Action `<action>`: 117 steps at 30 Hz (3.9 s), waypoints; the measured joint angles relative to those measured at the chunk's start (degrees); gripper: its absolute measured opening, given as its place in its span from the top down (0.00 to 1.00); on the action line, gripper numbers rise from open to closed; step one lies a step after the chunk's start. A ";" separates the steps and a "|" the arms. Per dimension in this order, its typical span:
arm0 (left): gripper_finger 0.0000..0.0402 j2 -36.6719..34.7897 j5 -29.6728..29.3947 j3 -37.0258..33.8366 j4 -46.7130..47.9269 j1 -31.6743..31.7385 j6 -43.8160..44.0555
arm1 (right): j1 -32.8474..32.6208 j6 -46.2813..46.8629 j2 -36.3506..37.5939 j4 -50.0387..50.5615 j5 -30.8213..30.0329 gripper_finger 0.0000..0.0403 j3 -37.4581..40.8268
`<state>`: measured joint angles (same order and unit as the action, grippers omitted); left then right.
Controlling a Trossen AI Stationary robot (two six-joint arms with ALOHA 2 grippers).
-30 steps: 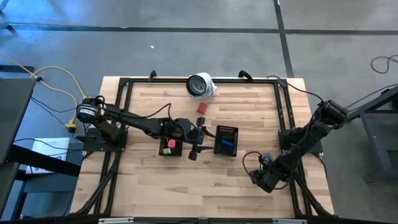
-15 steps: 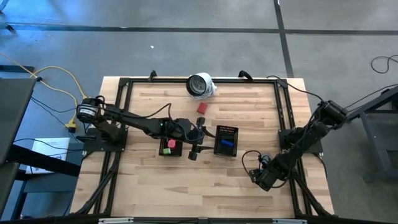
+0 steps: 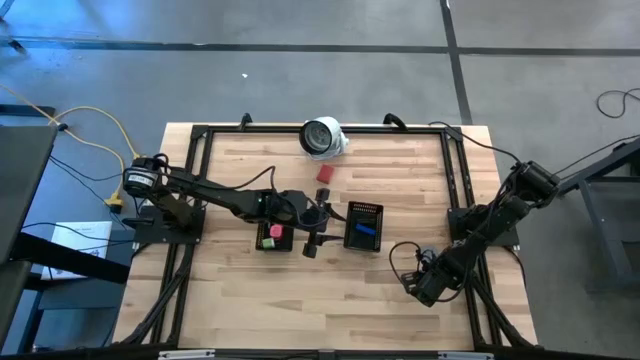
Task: Pick & Place Office items
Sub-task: Put the light blue digital clock into the right black bin
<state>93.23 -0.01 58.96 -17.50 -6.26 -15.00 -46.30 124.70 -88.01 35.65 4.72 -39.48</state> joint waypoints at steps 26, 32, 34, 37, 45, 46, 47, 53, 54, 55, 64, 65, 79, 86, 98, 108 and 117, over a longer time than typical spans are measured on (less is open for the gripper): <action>0.47 -4.66 -0.39 0.00 3.79 0.02 0.34 | -0.10 -7.92 2.93 -0.87 -12.66 0.70 -1.80; 0.47 -5.23 -1.27 0.00 5.58 0.04 1.32 | 1.02 -12.34 2.97 -0.45 -15.75 0.70 -4.53; 0.47 -5.33 -1.40 0.00 6.06 0.04 1.54 | 1.69 -14.28 2.99 0.04 -17.43 0.70 -5.78; 0.47 -5.52 -1.42 0.00 6.93 0.04 1.91 | 3.07 -18.66 3.02 0.00 -19.55 0.70 -8.08; 0.47 -8.32 -1.40 0.00 8.10 0.04 3.23 | 7.79 -34.33 3.08 0.05 -25.50 0.70 -15.84; 0.47 -8.94 -1.39 0.00 8.10 0.04 3.52 | 8.29 -36.40 3.12 0.03 -26.19 0.70 -16.73; 0.47 -9.55 -1.40 0.00 8.31 0.04 4.11 | 8.82 -38.51 3.13 -0.03 -27.04 0.70 -17.64; 0.47 -12.85 0.08 0.00 10.47 0.04 9.46 | 11.97 -50.50 3.17 0.02 -28.90 0.70 -21.07; 0.47 -13.11 0.99 0.00 10.61 0.04 10.72 | 12.50 -52.36 3.17 -0.02 -29.08 0.70 -21.28; 0.47 -13.29 1.85 0.00 11.09 0.04 11.98 | 13.05 -54.22 3.18 0.10 -29.49 0.70 -21.42; 0.47 -13.38 7.66 0.00 11.31 0.04 22.10 | 18.09 -70.36 3.17 0.25 -32.94 0.70 -21.44; 0.47 -13.38 7.69 0.00 11.33 0.04 22.91 | 18.54 -72.14 3.17 0.25 -33.64 0.70 -21.44; 0.47 -12.98 5.57 0.00 9.45 0.73 33.34 | 23.87 -94.06 3.19 -2.72 -47.13 0.70 -21.44; 0.47 -8.75 6.03 0.00 4.84 3.43 37.46 | 25.38 -102.84 3.23 -8.56 -48.21 0.70 -21.49; 0.47 -7.48 4.68 0.01 3.01 4.72 37.76 | 25.75 -107.03 3.23 -7.60 -49.95 0.70 -21.49; 0.47 -3.77 4.96 0.02 0.46 6.61 39.46 | 26.91 -111.06 3.23 -7.59 -49.91 0.70 -22.93; 0.47 -3.30 5.22 0.02 -2.07 7.02 39.50 | 26.97 -111.47 3.23 -8.27 -49.78 0.70 -22.95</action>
<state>89.93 5.21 58.98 -19.57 0.75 24.49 -19.33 13.23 -84.77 27.38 -45.06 -62.43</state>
